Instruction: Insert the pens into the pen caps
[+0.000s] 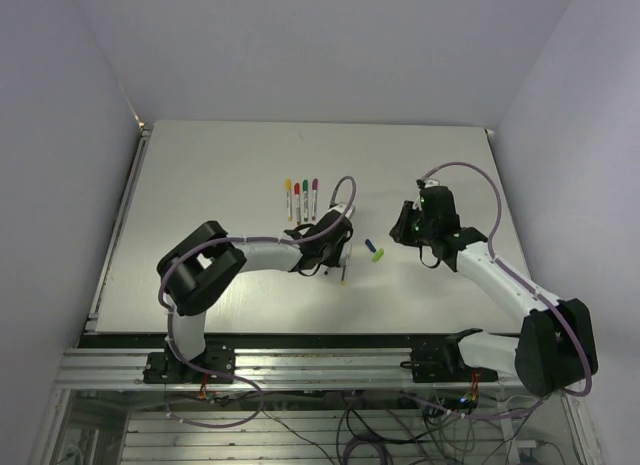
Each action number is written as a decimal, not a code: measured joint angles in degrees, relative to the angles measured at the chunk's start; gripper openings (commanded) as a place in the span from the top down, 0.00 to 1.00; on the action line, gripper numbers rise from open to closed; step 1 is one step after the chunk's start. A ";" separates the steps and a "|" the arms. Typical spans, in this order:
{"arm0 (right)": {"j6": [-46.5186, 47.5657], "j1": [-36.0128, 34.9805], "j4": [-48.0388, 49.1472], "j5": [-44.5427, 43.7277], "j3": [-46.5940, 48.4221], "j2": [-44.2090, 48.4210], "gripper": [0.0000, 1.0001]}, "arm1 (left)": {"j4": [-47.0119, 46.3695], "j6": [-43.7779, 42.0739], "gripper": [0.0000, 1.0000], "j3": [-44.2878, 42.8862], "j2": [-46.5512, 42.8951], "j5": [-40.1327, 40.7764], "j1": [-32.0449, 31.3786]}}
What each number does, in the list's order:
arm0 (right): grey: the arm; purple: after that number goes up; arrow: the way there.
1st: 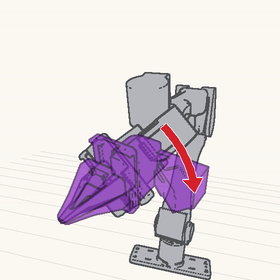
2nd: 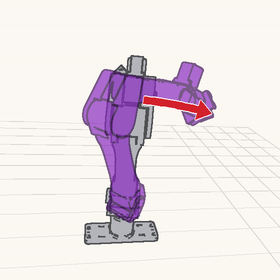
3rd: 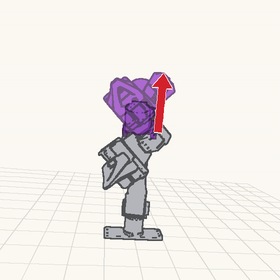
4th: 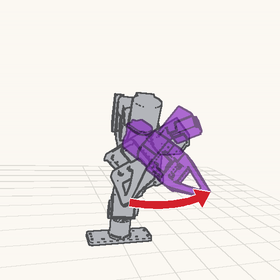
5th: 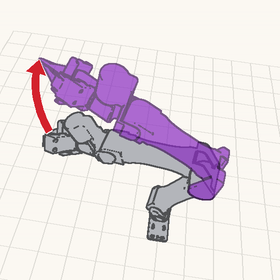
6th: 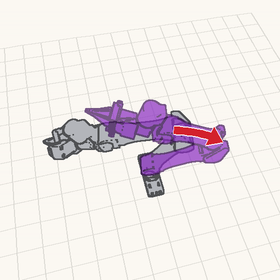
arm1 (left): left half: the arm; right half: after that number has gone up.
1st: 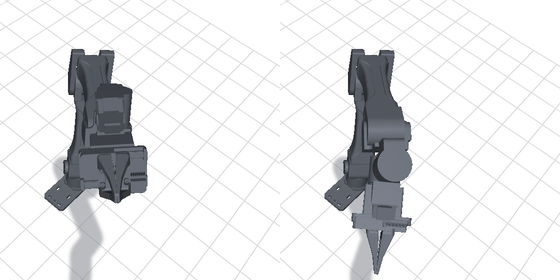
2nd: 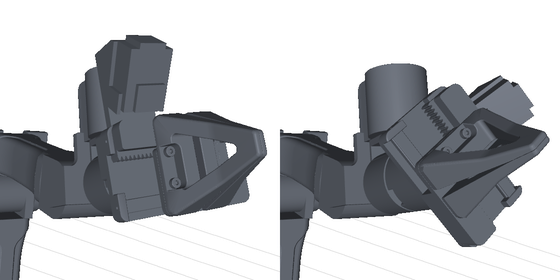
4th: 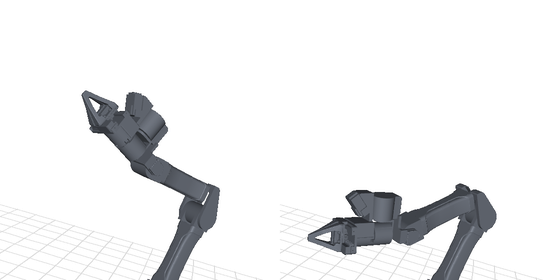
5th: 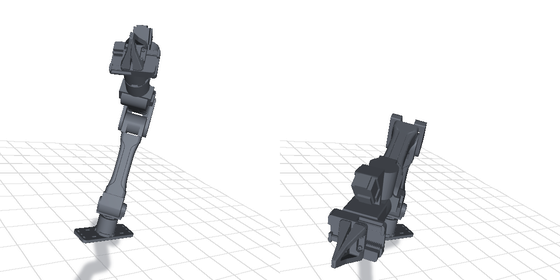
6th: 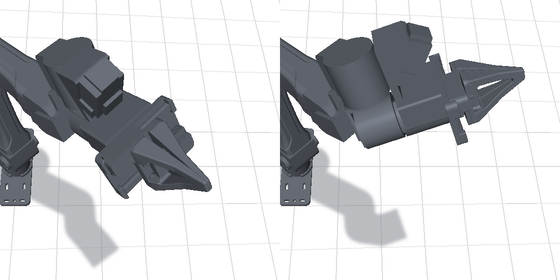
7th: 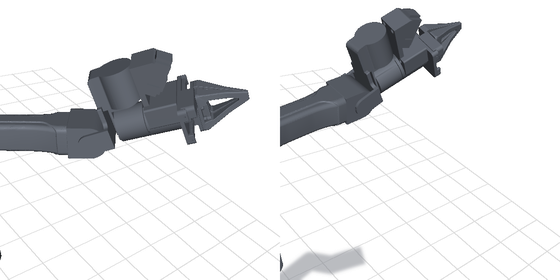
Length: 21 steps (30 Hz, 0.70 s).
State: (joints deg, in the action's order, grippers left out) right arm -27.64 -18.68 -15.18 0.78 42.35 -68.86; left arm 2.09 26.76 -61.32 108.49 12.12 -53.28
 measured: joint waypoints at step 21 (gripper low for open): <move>13.25 -7.61 1.29 -2.12 5.16 -15.41 0.64 | 11.32 6.14 0.93 11.82 -24.20 -6.82 -1.01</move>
State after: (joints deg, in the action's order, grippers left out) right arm -14.39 -26.28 -13.89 -1.34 47.51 -84.27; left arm 13.41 32.91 -49.50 84.29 5.30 -54.28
